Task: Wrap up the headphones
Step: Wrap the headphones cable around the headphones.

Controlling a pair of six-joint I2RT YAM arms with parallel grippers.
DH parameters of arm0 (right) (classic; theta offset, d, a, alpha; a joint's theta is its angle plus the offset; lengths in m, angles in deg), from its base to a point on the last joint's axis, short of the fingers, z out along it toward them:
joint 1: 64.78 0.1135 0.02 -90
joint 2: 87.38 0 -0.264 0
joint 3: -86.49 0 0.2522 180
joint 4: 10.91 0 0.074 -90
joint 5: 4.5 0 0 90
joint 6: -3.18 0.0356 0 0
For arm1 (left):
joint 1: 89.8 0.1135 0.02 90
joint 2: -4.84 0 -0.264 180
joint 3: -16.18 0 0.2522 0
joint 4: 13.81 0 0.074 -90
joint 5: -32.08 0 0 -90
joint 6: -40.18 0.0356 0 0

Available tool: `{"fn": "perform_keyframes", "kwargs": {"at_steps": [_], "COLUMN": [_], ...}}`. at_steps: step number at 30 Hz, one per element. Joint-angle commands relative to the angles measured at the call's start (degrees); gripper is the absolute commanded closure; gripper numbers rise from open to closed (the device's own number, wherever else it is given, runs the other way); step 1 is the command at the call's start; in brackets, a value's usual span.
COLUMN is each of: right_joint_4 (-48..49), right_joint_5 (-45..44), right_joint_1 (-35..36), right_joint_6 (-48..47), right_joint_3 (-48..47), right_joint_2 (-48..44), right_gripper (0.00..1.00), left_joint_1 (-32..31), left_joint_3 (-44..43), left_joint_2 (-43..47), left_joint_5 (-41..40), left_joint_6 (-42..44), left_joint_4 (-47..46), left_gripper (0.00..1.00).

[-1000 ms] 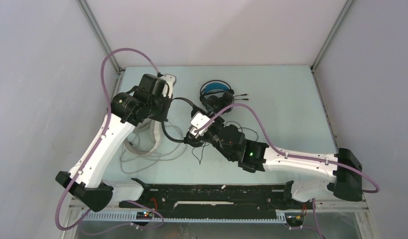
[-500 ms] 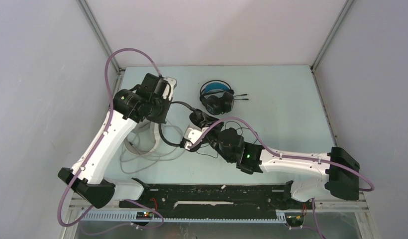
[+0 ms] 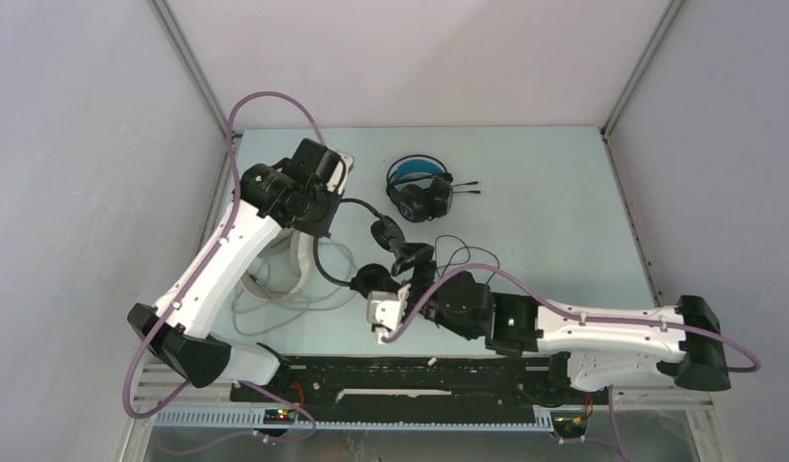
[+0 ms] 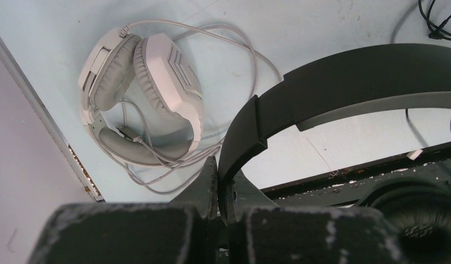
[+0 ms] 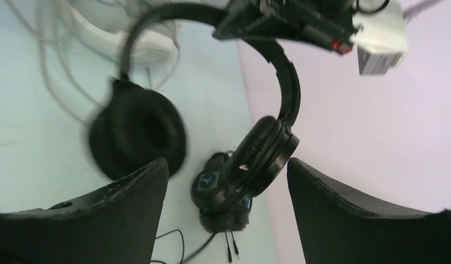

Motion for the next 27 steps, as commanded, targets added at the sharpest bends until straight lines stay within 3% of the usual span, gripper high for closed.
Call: {"fn": "perform_keyframes", "kwargs": {"at_steps": [1,6,10,16,22,27], "right_joint_4": [-5.58,-2.55,3.86,3.56,8.79,7.07], "right_joint_5": [5.08,8.71,2.94,-0.09,-8.7,-5.07], "right_joint_1": [3.96,7.46,8.23,9.31,6.09,5.31], "right_joint_6": [-1.72,-4.32,-10.49,-13.35,-18.53,-14.08], "right_joint_3": [-0.61,-0.88,-1.04,-3.58,-3.6,-3.61], "right_joint_2": [-3.85,-2.96,2.34,6.91,10.89,10.21], "right_gripper": [0.19,0.2,0.18,0.17,0.3,0.57], "left_joint_1": [-0.09,-0.12,-0.39,-0.75,-1.64,-1.74], "left_joint_3": [-4.46,-5.2,-5.73,-5.95,-7.53,-8.39], "left_joint_2": [0.73,0.62,0.69,0.74,0.03,-0.17], "left_joint_5": [-1.08,-2.82,-2.21,-1.43,-0.77,2.99], "left_joint_6": [-1.01,-0.61,-0.67,-0.66,-0.4,-1.79], "left_joint_4": [-1.27,0.3,1.05,2.05,2.33,0.66], "left_gripper": [1.0,1.0,1.0,1.0,1.0,1.0]}}
